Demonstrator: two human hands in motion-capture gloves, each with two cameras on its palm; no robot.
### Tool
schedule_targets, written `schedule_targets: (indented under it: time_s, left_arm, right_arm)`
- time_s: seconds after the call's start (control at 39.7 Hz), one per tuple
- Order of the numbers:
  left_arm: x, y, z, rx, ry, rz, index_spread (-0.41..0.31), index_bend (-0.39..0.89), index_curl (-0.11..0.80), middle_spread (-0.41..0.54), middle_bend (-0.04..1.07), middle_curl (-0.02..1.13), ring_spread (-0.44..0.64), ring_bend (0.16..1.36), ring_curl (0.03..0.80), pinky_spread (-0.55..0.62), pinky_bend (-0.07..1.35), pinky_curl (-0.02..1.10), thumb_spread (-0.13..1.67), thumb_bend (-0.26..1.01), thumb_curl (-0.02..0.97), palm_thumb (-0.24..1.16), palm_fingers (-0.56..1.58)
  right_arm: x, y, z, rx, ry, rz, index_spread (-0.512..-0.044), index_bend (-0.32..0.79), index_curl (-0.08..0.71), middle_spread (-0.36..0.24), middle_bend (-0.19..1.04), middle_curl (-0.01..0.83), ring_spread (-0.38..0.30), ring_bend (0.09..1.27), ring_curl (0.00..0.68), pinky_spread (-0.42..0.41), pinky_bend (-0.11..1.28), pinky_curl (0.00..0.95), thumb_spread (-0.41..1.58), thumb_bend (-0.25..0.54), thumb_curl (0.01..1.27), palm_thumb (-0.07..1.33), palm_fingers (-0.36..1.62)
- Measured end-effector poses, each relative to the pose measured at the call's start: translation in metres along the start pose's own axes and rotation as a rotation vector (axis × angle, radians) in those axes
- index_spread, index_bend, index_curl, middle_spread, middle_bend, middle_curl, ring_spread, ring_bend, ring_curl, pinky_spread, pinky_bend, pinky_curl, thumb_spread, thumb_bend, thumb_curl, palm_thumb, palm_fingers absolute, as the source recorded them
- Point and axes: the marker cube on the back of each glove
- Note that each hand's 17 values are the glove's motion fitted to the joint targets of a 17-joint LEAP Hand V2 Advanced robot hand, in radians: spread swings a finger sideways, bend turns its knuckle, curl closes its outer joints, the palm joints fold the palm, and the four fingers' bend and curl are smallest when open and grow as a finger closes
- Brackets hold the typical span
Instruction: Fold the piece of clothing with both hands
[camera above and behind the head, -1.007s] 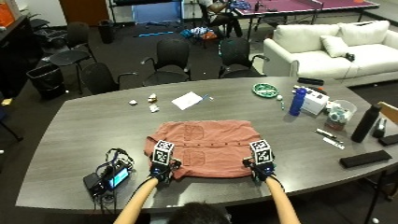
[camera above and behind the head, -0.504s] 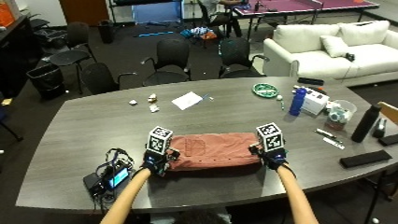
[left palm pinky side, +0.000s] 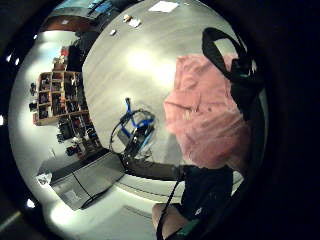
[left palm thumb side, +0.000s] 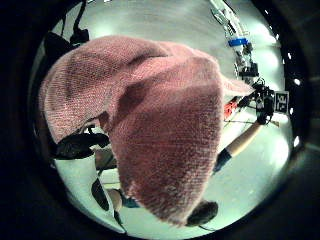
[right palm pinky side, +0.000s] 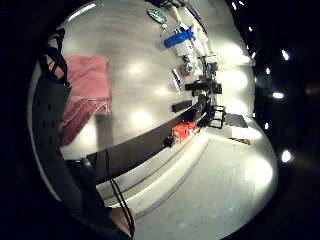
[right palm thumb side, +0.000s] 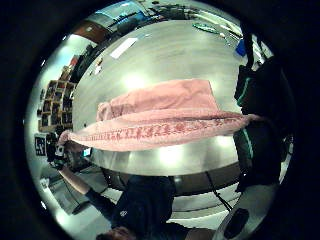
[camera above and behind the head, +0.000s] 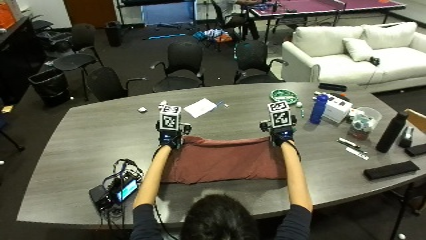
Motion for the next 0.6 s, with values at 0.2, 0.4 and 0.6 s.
schedule_targets:
  time_s: [0.2,0.4,0.6]
  left_arm:
    - [0.007,-0.102,0.072,-0.028,-0.009,-0.222,-0.265,0.15,0.428,-0.3,0.4,0.53,-0.34,0.57,0.44,-0.3,0.24,0.42,1.23,-0.01,0.398,0.73,1.17]
    - [-0.003,-0.133,0.105,0.038,0.02,-0.326,-0.2,0.1,0.393,-0.234,0.31,0.52,-0.24,0.46,0.427,-0.2,0.24,0.44,1.22,-0.07,0.343,0.51,0.83]
    - [-0.006,-0.114,0.098,0.067,0.058,-0.269,-0.158,0.15,0.383,-0.128,0.15,0.47,-0.12,0.43,0.409,-0.1,0.24,0.44,1.24,-0.04,0.297,0.37,0.66]
  right_arm:
    - [-0.042,-0.08,0.052,-0.09,-0.021,0.046,-0.276,0.18,0.45,-0.25,0.32,0.54,-0.249,0.57,0.47,-0.368,0.54,0.386,1.2,-0.009,0.39,1.12,1.24]
    - [-0.047,-0.106,0.085,0.0,-0.006,0.025,-0.276,0.14,0.434,-0.239,0.27,0.527,-0.252,0.53,0.458,-0.344,0.51,0.377,1.22,-0.018,0.38,1.08,1.14]
    - [-0.013,-0.08,0.103,-0.189,-0.052,0.162,-0.268,0.06,0.367,-0.207,0.2,0.501,-0.225,0.48,0.444,-0.3,0.54,0.388,1.26,-0.056,0.33,0.89,1.0]
